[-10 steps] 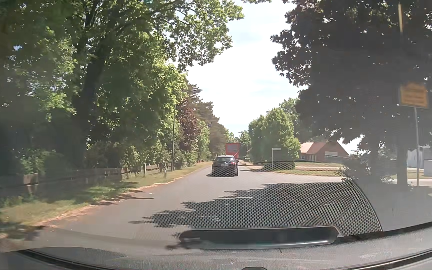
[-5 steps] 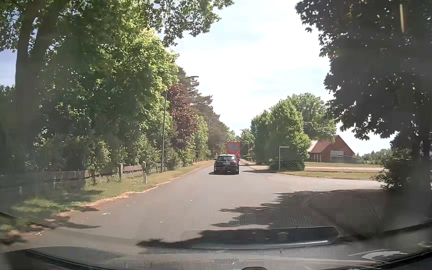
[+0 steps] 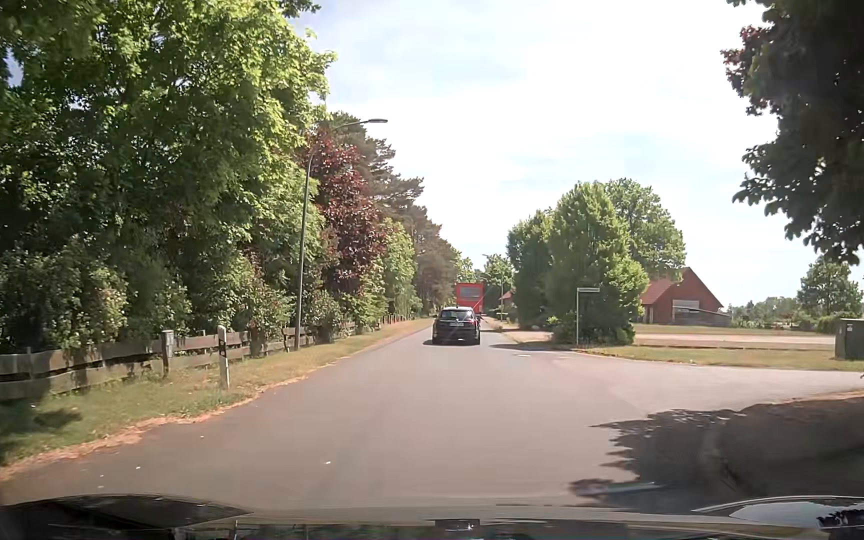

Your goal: Follow the waypoints while adhering to traffic rules and regulations

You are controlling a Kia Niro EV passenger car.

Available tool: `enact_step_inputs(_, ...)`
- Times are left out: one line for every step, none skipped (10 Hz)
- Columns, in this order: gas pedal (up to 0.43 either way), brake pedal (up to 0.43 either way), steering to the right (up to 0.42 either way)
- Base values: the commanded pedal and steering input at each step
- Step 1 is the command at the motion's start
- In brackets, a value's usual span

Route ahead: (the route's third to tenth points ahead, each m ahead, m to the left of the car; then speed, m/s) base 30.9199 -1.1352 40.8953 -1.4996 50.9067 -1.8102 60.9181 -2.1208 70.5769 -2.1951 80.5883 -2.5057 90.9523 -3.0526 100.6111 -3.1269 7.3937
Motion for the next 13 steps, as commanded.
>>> enact_step_inputs(0.000,0.213,-0.001)
enact_step_inputs(0.000,0.213,-0.001)
enact_step_inputs(0.000,0.207,-0.001)
enact_step_inputs(0.000,0.037,0.000)
enact_step_inputs(0.000,0.000,0.000)
enact_step_inputs(0.000,0.000,0.000)
enact_step_inputs(0.260,0.000,0.001)
enact_step_inputs(0.268,0.000,0.001)
enact_step_inputs(0.268,0.000,0.002)
enact_step_inputs(0.287,0.000,0.002)
enact_step_inputs(0.311,0.000,0.002)
enact_step_inputs(0.339,0.000,0.002)
enact_step_inputs(0.339,0.000,0.002)
